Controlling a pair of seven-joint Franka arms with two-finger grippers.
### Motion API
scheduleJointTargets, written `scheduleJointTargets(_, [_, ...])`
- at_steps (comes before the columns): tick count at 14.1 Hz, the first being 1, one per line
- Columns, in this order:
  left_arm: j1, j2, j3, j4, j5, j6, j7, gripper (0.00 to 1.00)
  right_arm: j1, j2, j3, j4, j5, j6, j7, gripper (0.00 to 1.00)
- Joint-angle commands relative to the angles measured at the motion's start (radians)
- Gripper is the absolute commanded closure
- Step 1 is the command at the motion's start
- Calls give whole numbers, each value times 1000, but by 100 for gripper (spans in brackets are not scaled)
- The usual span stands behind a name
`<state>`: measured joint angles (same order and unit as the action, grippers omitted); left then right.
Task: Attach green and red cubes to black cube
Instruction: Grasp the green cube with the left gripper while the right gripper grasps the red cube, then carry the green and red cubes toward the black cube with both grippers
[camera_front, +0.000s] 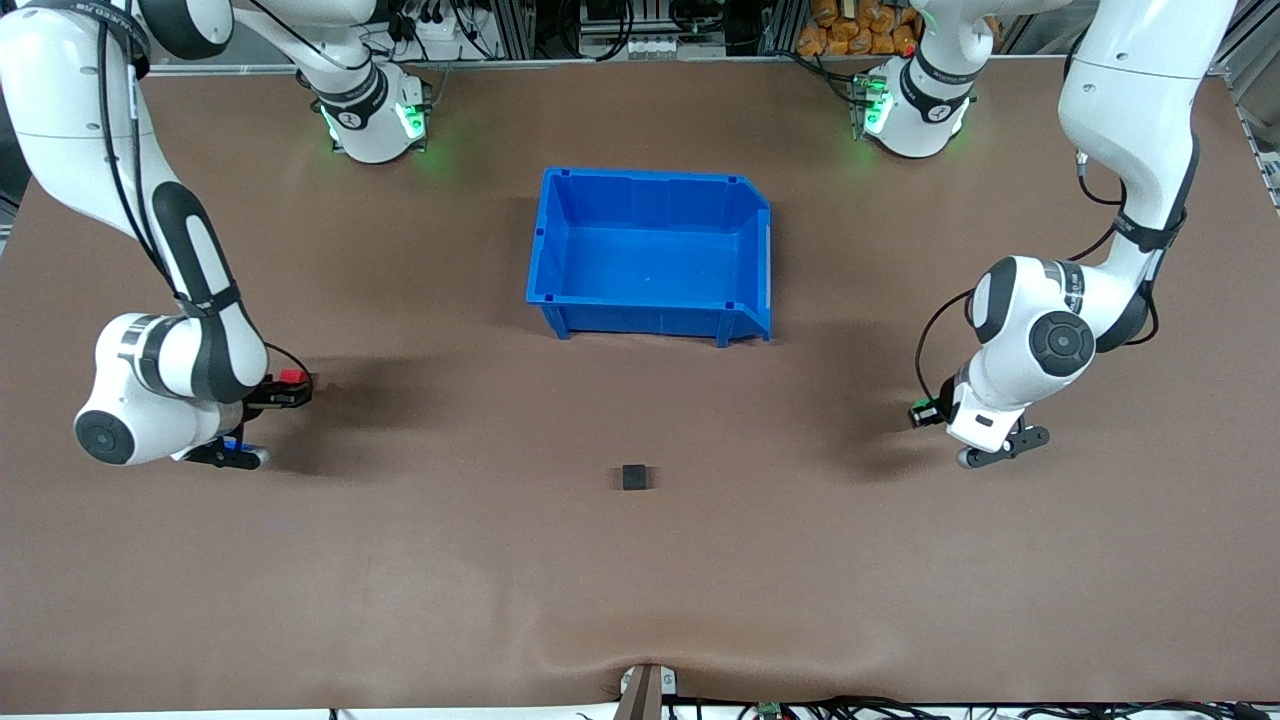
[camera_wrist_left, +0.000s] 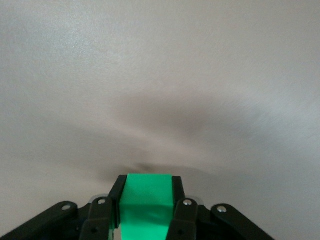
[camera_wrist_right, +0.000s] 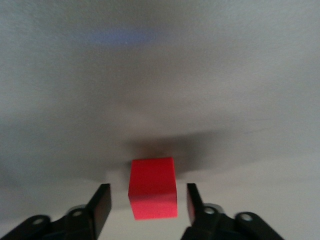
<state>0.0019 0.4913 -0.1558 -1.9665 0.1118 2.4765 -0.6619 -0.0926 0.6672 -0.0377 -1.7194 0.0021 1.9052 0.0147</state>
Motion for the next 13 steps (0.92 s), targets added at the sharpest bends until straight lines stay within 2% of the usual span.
scheduleJointTargets(1, [-25,6,-19,66,-18,-8,-262,100,4,6,-2,-19,4,40,11,55])
scheduleJointTargets(2, [-39,13,-19,84,-18,-8,-354,100,2,8,-2,-17,4,43,11,74])
scheduleJointTargets(3, [-52,20,-19,103,-18,-8,-442,100,1,6,-2,-14,6,35,14,100])
scheduleJointTargets(6, [-114,41,-19,146,-18,-8,-718,100,-2,-1,-1,20,18,9,109,100])
scheduleJointTargets(9, [-199,90,-18,207,-20,-10,-957,100,24,-5,18,140,42,-199,345,100])
scheduleJointTargets(11, [-246,139,-16,276,-14,-10,-1163,100,60,-5,22,219,180,-315,495,100])
scheduleJointTargets(13, [-308,202,-14,369,-15,-33,-1286,100,108,-5,21,280,272,-342,714,100])
